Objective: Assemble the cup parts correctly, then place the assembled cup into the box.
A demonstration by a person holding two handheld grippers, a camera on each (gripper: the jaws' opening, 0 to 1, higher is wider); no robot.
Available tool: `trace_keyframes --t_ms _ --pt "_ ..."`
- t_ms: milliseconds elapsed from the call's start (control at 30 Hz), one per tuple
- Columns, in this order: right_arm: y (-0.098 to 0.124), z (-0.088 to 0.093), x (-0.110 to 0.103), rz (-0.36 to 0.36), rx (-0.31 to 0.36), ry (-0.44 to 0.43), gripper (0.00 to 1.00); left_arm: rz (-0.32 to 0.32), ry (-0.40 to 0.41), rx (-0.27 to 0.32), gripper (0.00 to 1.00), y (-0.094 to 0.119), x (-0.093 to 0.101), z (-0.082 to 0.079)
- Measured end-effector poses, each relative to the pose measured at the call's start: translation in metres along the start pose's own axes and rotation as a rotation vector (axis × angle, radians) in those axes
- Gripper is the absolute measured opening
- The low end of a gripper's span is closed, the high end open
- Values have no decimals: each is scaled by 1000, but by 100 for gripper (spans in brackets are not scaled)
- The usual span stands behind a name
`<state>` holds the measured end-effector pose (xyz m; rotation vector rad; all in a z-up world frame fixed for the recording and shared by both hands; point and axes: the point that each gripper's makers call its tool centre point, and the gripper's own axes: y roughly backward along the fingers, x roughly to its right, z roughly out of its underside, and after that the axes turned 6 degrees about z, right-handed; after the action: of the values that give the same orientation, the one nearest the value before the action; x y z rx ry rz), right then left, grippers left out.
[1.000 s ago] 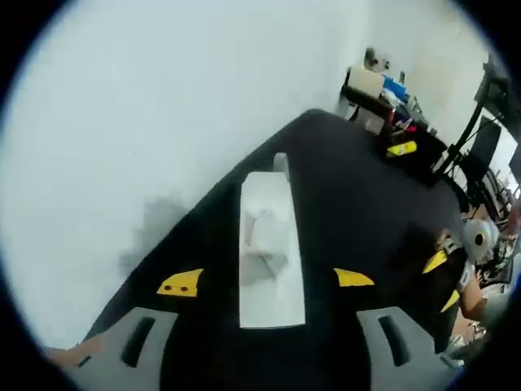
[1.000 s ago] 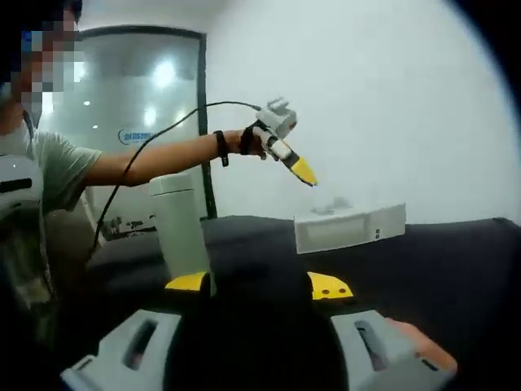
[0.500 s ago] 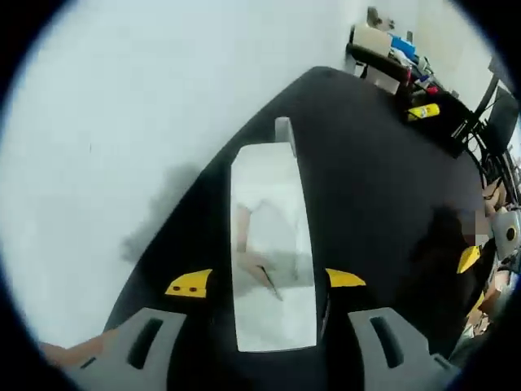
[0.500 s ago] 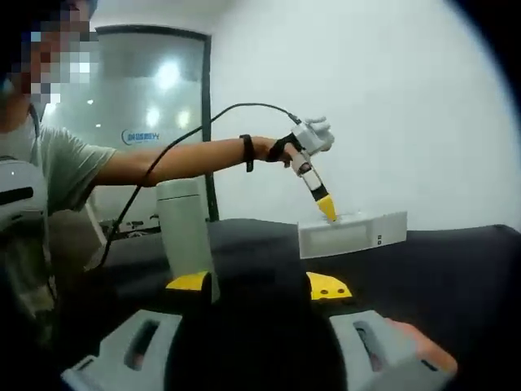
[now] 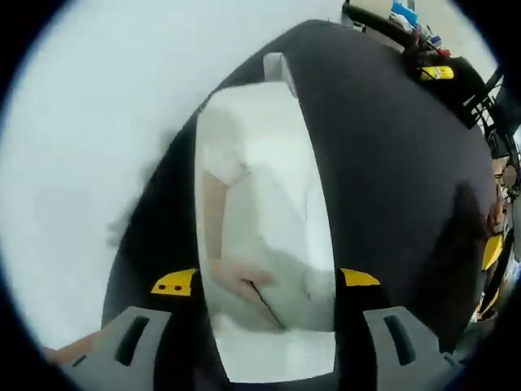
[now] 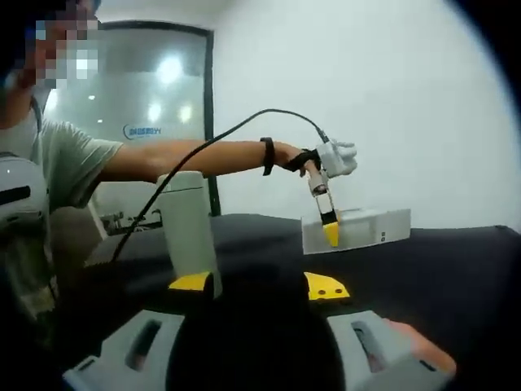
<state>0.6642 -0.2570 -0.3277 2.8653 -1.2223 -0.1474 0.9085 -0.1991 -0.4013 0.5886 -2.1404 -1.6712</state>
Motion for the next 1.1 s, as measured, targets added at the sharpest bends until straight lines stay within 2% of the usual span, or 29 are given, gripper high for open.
trace_keyframes --t_ms 33,67,233,433,467,500,533,567,600,633,667,733,767,833,933,967,1033,1067,1100 --pt "-1 1 0 -1 -4 1 40 8 3 -2 62 -1 1 -1" --pt "-1 2 -1 -3 -10 3 40 -9 -24 -28 60 -1 -1 2" --pt "-2 6 -1 -3 -24 10 39 -13 -48 -65 59 1 -1 3" --pt "-2 6 1 1 -22 1 39 -13 -56 -26 57 5 2 6" --pt "-3 7 2 4 -24 -1 39 -12 -67 -2 54 8 2 4" --pt "-3 8 4 9 -26 0 39 -12 -38 25 54 12 2 1" --pt "-3 8 5 13 -27 -3 39 -8 -62 57 53 14 2 -3" --pt "-3 9 6 18 -28 -8 39 -9 -61 58 53 17 -2 -1" --pt "-3 9 7 21 -29 -11 39 -28 -80 42 53 15 -2 3" --pt "-3 10 8 26 -30 -12 39 -94 -120 33 53 17 -9 7" --pt "-3 11 10 32 -32 -15 39 -114 -111 65 53 18 -12 4" --pt "-2 12 13 41 -32 -26 39 -50 -65 112 53 17 -3 3" --pt "-2 13 14 46 -33 -30 39 -44 -77 143 53 18 -1 1" --pt "-2 14 18 59 -32 -39 39 -52 -75 162 53 20 -2 2" --pt "-2 14 24 76 -29 -52 39 -79 -100 223 53 26 -5 -2" --pt "-2 14 25 81 -28 -57 39 -62 -73 252 53 28 -6 -5" --pt "-1 14 27 89 -23 -64 39 -50 -43 350 52 38 -9 -15" --pt "-1 13 28 92 -21 -68 39 -42 -43 373 52 42 -9 -16" --pt "-1 13 29 94 -16 -74 39 -49 -25 428 52 49 -12 -21"
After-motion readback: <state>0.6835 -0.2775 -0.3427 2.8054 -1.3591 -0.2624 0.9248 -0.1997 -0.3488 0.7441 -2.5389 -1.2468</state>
